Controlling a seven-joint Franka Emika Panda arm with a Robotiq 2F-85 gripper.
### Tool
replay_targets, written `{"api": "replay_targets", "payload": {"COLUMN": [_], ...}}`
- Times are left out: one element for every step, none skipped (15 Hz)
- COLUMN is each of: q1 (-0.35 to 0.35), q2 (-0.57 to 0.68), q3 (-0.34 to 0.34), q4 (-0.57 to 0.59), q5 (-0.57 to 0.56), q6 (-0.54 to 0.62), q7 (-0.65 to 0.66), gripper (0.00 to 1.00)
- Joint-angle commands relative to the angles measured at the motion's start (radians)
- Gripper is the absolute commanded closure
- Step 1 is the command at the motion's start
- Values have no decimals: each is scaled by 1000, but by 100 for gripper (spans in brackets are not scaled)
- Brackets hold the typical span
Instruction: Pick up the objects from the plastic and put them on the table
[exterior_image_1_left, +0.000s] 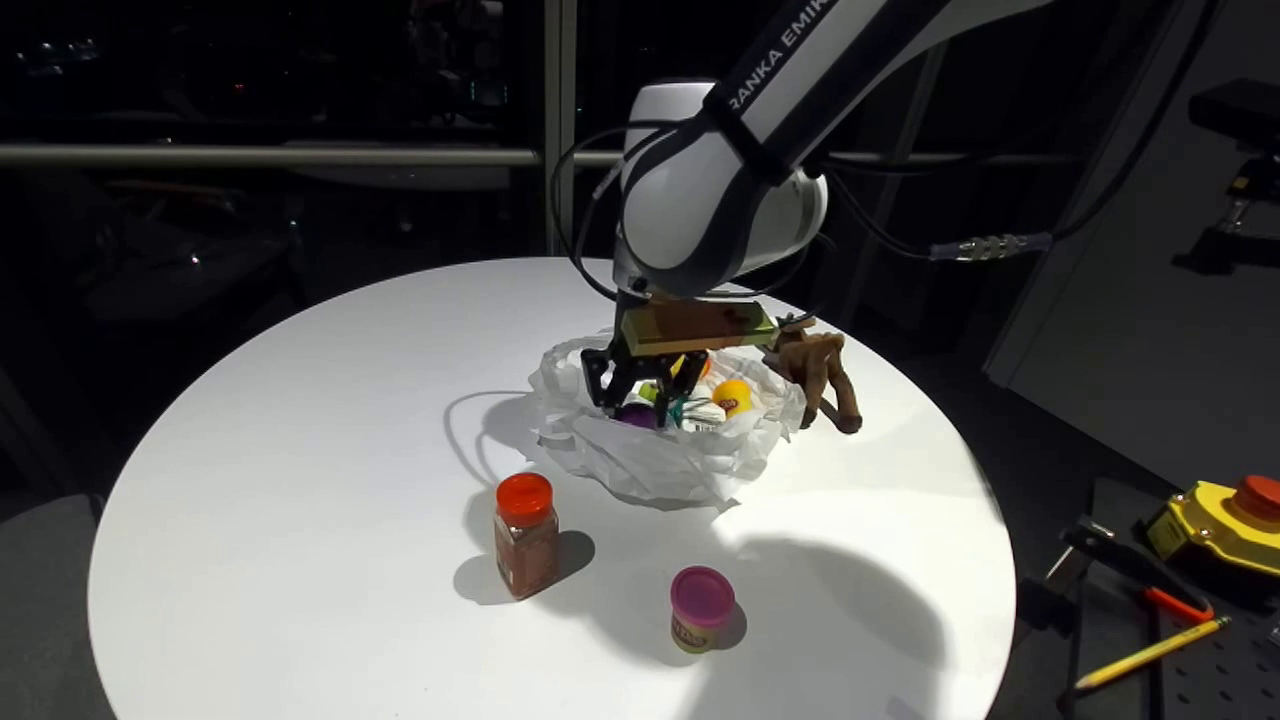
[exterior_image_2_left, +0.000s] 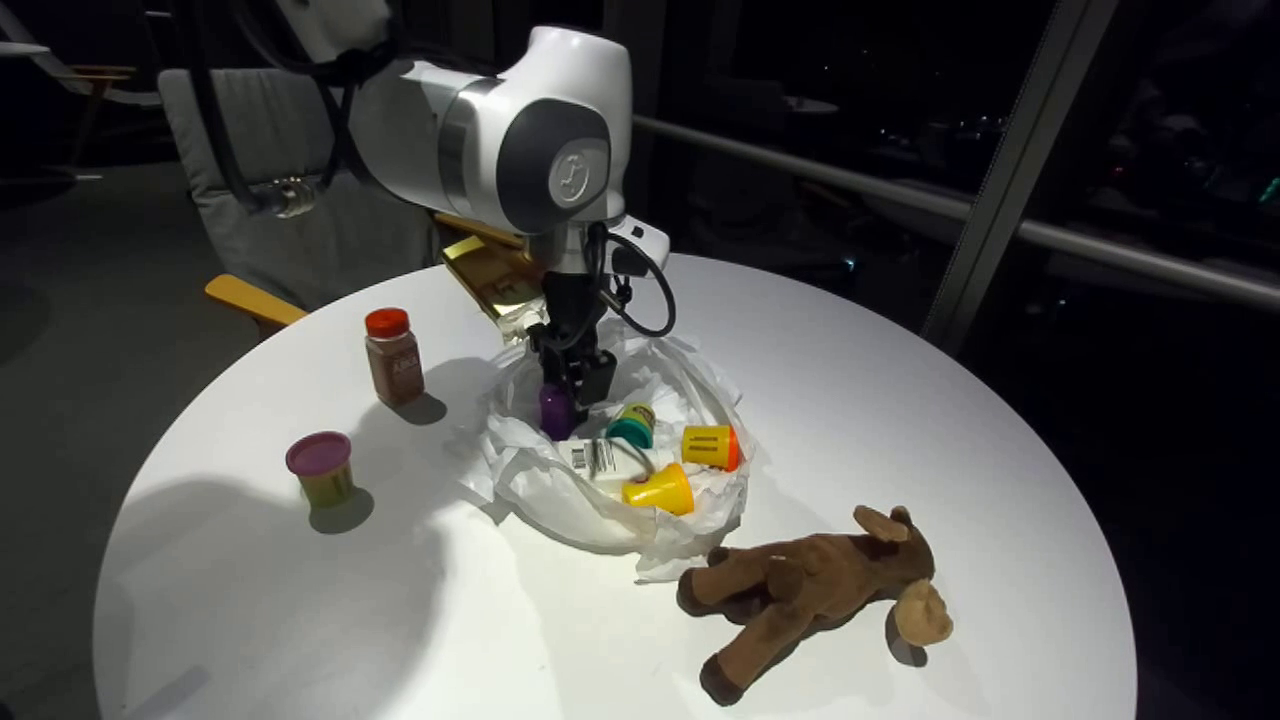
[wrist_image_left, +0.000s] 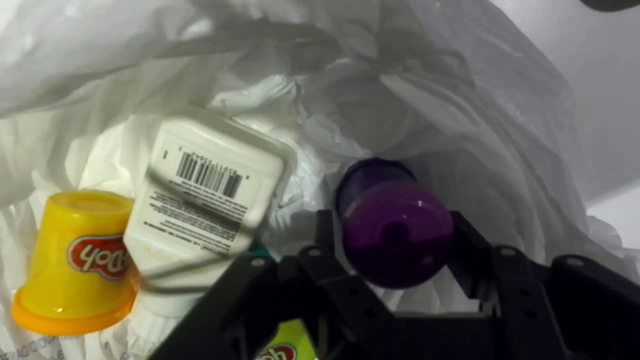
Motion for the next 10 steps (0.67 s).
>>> {"api": "replay_targets", "payload": {"q1": [5,8,12,18,23,26,30,34,32,29], "q2": [-20,-28,-45,-63,-85,-120,-151,-193,-231,-273], "q3": [8,6,2,-3,-10,-14,-18,-25,-23,-23], "q4": [-4,-11,-23,-37,-52,-79,-103,-137,-167,-201], "q5": [38,40,42,40,37,35,31,25,28,29], "q6": [-14,-8,-1,3,8,18,26,41,40,33], "q7": [-9,-5,1,7,15,19,24,30,27,26], "gripper": [73,75,75,75,75,75,75,75,75,75]}}
